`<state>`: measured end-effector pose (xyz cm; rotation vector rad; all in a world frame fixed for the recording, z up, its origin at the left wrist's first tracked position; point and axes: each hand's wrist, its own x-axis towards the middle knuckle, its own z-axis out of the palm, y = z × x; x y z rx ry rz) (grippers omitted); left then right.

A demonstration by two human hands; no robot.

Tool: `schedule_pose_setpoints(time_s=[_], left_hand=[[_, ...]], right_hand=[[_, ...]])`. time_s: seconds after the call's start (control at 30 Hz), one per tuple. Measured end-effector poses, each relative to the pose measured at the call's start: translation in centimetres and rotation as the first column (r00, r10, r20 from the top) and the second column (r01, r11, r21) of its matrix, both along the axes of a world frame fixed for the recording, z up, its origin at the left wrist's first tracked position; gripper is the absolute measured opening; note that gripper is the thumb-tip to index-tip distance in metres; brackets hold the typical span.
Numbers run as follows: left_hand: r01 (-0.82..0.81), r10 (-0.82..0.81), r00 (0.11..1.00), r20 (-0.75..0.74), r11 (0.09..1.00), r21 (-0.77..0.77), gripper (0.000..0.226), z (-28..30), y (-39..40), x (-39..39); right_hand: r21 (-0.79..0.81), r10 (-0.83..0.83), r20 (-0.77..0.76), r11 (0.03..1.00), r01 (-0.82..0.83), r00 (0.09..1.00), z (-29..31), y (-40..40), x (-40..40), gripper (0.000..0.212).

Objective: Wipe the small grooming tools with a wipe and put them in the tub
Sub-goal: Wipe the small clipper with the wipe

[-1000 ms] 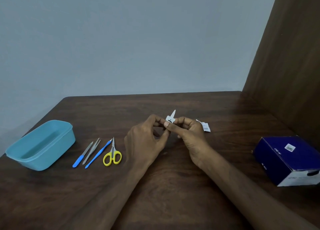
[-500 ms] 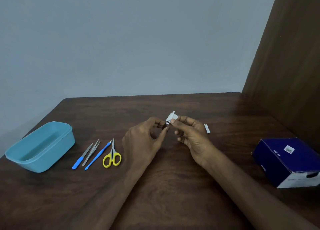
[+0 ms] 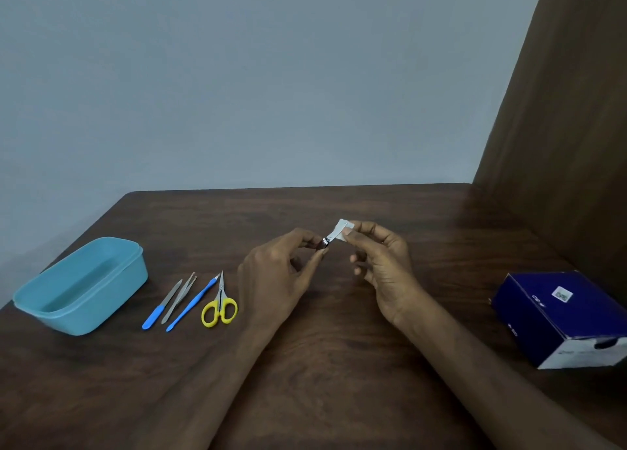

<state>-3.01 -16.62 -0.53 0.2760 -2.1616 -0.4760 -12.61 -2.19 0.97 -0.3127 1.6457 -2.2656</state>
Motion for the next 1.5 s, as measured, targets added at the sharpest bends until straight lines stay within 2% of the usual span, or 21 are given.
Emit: schedule_pose_setpoints(time_s=[0.17,0.33,0.5,0.6,0.7,0.77,0.9,1.07,1.23,1.4,1.5], left_hand=[[0.007,-0.007,1.0,-0.007,1.0,0.0,0.014,-0.1,-0.2,-0.2],[0.03,-0.03,1.0,-0.005,0.999,0.017,0.013,-0.4,-0.2,-0.3],[0.018,-0.018,1.0,0.006,0.999,0.035,0.014,-0.3,-0.4,-0.2],[0.026,-0.027,0.999,0.018,0.999,0.04,0.013,-0.5,-0.6,-0.3],[0.032,-0.033,0.999,0.032,0.999,0.028,0.013,-0.6,-0.7,-0.3],[0.034,-0.035,0.998,0.043,0.999,0.018,0.014,-0.6,-0.6,-0.4],[0.038,-0.039,0.999,0.038,0.999,0.033,0.013,-0.6,-0.7,-0.5],[0.063,-0.063,0.996,0.061,0.998,0.003,0.014,-0.7,-0.7,-0.5],[0.032,-0.032,0.997,0.071,0.999,0.002,0.014,-0.8,-0.7,-0.4],[0.025,-0.024,0.997,0.078,1.0,-0.011,0.014,-0.8,-0.7,-0.5],[0.028,-0.027,0.997,0.068,1.0,-0.006,0.014,-0.7,-0.7,-0.5]], right_hand=[[0.069,0.068,-0.012,0.995,-0.067,0.998,-0.3,0.0,0.1,0.005],[0.017,-0.02,-0.016,1.0,0.02,1.0,-0.3,0.0,-0.5,0.006],[0.051,0.087,0.02,0.995,-0.088,0.996,-0.4,0.0,-0.1,0.002],[-0.039,-0.063,0.003,0.997,0.063,0.998,-0.1,0.2,-0.6,0.005],[-0.071,-0.167,-0.122,0.985,0.159,0.978,-0.1,0.6,-1.0,0.006],[-0.035,-0.148,-0.197,0.989,0.144,0.969,-0.3,0.6,-0.8,0.005],[0.07,-0.08,-0.245,0.992,0.1,0.966,-0.9,-0.1,-0.3,0.012],[0.069,-0.03,-0.233,0.996,0.048,0.972,-1.1,-0.2,-0.4,0.018],[0.101,-0.049,-0.218,0.992,0.072,0.975,-1.3,-0.1,-0.9,0.02],[0.138,0.031,-0.196,0.99,-0.004,0.98,-1.2,0.2,-0.8,0.036],[0.142,0.021,-0.205,0.99,0.008,0.979,-1.1,0.3,-0.9,0.033]])
